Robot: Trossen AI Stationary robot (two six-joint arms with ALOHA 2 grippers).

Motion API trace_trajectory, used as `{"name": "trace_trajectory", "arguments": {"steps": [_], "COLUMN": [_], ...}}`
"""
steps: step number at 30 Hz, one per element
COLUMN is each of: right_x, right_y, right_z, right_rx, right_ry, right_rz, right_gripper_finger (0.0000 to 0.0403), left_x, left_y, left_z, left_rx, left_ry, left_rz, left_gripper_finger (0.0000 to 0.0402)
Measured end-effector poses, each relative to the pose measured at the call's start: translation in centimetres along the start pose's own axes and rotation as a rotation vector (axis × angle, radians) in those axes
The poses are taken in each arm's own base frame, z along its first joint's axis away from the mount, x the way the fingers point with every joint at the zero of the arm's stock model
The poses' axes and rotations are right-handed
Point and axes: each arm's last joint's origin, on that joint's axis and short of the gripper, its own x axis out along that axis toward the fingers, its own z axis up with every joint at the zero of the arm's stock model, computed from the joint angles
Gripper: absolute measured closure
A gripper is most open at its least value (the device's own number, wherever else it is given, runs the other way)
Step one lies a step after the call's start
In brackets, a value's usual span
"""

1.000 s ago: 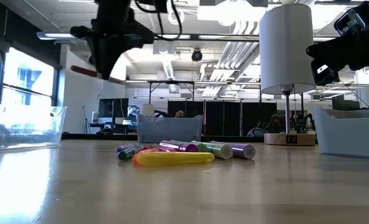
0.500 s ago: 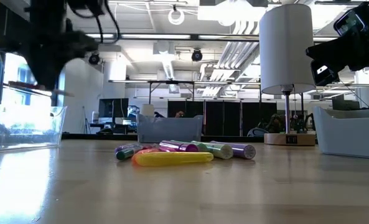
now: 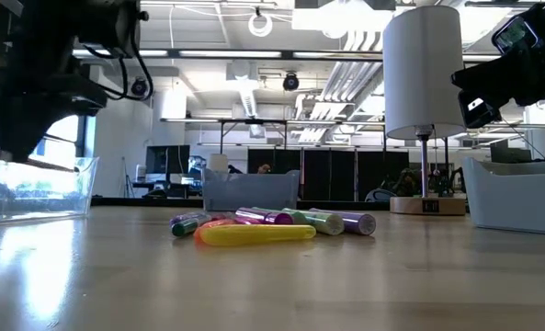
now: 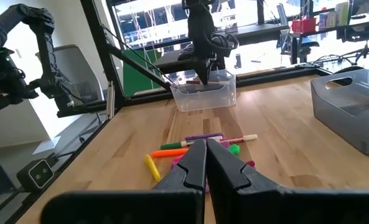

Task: Pick & Place Markers
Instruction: Put the white and brown marker into the transparent bin, then put the light blue highlighter into the black bin

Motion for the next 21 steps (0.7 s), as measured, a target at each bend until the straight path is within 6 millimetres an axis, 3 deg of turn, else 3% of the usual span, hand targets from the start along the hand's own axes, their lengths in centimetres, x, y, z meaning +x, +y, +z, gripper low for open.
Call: {"name": "trace_trajectory", "arguments": {"steps": [9,15,21], "right_x": [0.0,0.0,0.0], "right_y": [0.0,0.0,0.0], "right_z": [0.0,0.0,0.0], "right_rx": [0.000,0.000,0.000], "right_ry": [0.000,0.000,0.000], "right_rz": [0.000,0.000,0.000], "right_gripper_finger": [0.0402,0.0402,0.0402], "left_x": [0.0,-0.1,-3.4], "left_y": [0.0,-0.4,-1.8], "left_z": [0.0,0.1,0.6], "left_rx": [0.058,0.081,0.103], "left_ry": [-0.002,-0.025,-0.193], "left_rz": [0.003,-0.041,-0.120], "left_gripper_finger": [0.0271,0.0251,0.0250]}}
